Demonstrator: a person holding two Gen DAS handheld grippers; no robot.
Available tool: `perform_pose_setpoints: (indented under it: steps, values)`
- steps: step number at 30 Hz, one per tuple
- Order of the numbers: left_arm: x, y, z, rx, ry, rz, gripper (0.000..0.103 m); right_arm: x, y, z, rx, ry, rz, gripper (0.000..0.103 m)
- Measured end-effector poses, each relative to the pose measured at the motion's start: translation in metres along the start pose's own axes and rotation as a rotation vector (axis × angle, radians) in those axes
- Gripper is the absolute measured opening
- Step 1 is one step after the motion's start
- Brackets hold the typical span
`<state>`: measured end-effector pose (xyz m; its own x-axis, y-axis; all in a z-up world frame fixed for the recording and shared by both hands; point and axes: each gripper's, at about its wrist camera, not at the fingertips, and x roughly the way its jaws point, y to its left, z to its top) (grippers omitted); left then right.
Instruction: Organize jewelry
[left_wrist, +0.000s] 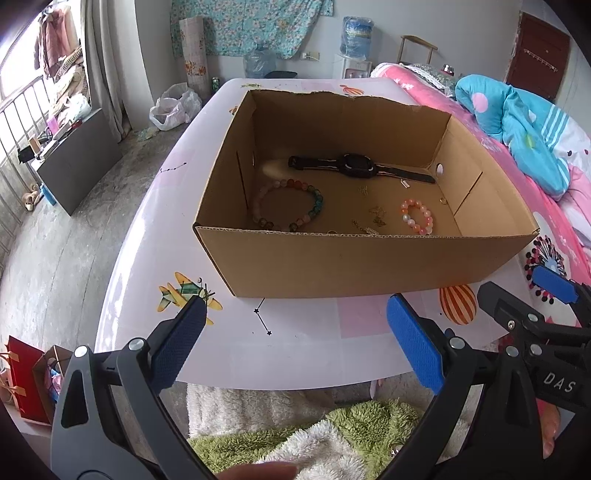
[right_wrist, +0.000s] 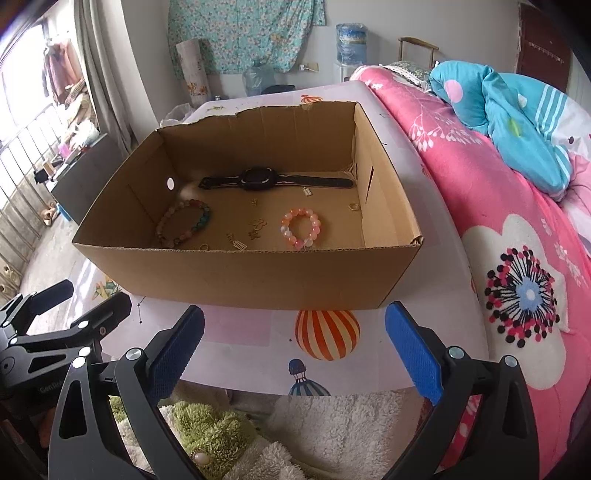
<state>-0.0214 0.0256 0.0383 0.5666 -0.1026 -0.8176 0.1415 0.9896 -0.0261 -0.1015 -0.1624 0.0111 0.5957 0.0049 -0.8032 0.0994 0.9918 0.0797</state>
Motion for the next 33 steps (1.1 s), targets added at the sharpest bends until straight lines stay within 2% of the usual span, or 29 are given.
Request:
perform_pose_setpoints:
  steps: [33]
  values:
    - [0.0071,0.0042,-0.0004,-0.020,0.046,-0.009,0.095,-0.0005,0.0013,0.0021,0.020,0.015,-0.003,0.096]
